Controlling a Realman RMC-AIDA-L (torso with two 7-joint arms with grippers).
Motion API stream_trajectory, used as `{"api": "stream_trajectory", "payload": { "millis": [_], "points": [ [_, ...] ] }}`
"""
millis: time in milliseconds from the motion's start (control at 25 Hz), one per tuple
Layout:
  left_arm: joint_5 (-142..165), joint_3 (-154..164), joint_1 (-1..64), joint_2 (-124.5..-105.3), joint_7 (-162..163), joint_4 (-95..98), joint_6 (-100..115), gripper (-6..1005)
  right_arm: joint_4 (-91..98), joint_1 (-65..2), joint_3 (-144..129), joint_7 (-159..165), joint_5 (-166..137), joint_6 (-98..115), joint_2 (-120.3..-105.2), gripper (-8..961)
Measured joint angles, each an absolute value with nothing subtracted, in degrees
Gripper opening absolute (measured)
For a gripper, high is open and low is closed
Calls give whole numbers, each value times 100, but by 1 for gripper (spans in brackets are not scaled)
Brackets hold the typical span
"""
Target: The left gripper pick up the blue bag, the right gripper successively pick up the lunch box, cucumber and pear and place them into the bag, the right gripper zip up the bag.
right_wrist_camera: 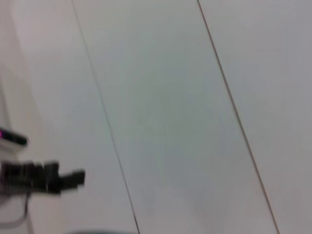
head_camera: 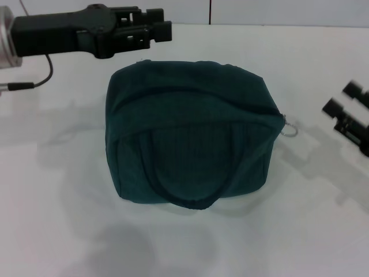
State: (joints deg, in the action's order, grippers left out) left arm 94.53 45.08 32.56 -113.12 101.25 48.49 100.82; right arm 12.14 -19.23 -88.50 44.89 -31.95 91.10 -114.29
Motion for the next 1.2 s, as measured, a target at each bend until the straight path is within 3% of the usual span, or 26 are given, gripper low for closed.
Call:
{"api": "stream_trajectory", "payload": {
  "millis": [120, 280, 480, 680, 920, 1200],
  "points": [
    [9251, 4508, 3115, -11344, 9729, 4712, 10270, 492, 1539, -2091, -8840, 5023, -3296, 9322, -11246, 697],
    [9215, 4524, 3018, -11403, 9386, 4572, 10475, 515, 2174, -2503, -8850, 6140, -3962, 9624, -10939, 700],
    [9209, 4546, 2821, -11498, 9136, 4566, 10529, 603, 2919, -2970, -8817, 7124, -4752, 9826, -10732, 746],
    [9204, 4534, 2613, -11607, 8823, 4591, 10580, 692, 3247, -3398, -8793, 7636, -5433, 9767, -10713, 820],
    [9203, 4534, 2486, -11546, 8755, 4557, 10794, 793, 3258, -3615, -8759, 7720, -5617, 9737, -10724, 881],
    [9233, 4541, 2319, -11484, 8673, 4477, 10940, 794, 3255, -3714, -8722, 7743, -5864, 9585, -10812, 890]
  ]
}}
